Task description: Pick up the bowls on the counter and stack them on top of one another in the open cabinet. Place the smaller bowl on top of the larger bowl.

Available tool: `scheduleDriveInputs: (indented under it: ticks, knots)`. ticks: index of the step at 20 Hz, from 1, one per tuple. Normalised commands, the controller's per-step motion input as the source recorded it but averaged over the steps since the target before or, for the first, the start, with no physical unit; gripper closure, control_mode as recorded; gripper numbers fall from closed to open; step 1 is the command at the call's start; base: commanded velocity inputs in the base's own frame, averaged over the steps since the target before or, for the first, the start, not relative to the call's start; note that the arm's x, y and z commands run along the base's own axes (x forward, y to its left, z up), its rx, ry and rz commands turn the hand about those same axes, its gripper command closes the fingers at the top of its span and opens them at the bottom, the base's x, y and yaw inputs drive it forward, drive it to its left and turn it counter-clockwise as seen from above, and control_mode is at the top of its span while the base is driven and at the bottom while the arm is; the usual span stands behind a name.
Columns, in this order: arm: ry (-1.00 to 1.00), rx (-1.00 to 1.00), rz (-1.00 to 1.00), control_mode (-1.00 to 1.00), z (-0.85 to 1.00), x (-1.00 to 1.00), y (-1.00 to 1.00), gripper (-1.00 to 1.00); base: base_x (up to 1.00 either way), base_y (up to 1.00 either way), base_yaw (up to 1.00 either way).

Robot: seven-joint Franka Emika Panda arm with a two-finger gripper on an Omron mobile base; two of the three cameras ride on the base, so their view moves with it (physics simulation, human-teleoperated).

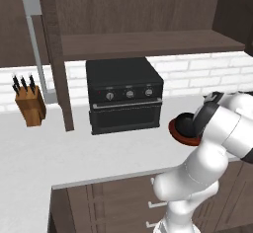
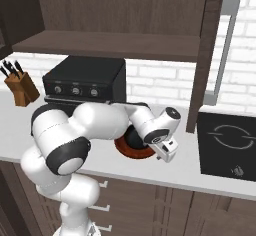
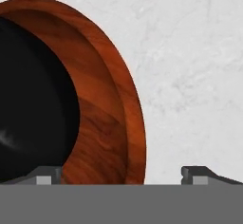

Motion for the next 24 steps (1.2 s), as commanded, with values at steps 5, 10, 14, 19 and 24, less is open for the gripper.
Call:
scheduleDriveInputs:
  ticks: [5,10,14,19,24]
  knots:
    - [0.00,0.00,0.00,-1.00,-0.16,0.00,0.00,-1.00,0.00,0.00,0.00]
    - [0.00,0.00,0.00,-1.00,-0.06,0.01,0.09,1.00,0.00,0.00,0.00]
    - [0.00,0.01,0.00,-1.00,0.00,0.00,0.03,1.00,0.00,0.00,0.00]
    - [-0.02,0.00,0.00,-1.00,0.03,-0.02,0.01,1.00,0.00,0.00,0.00]
    - [-0.03,0.00,-0.02,-1.00,0.21,-0.25,0.04,1.00,0.00,0.00,0.00]
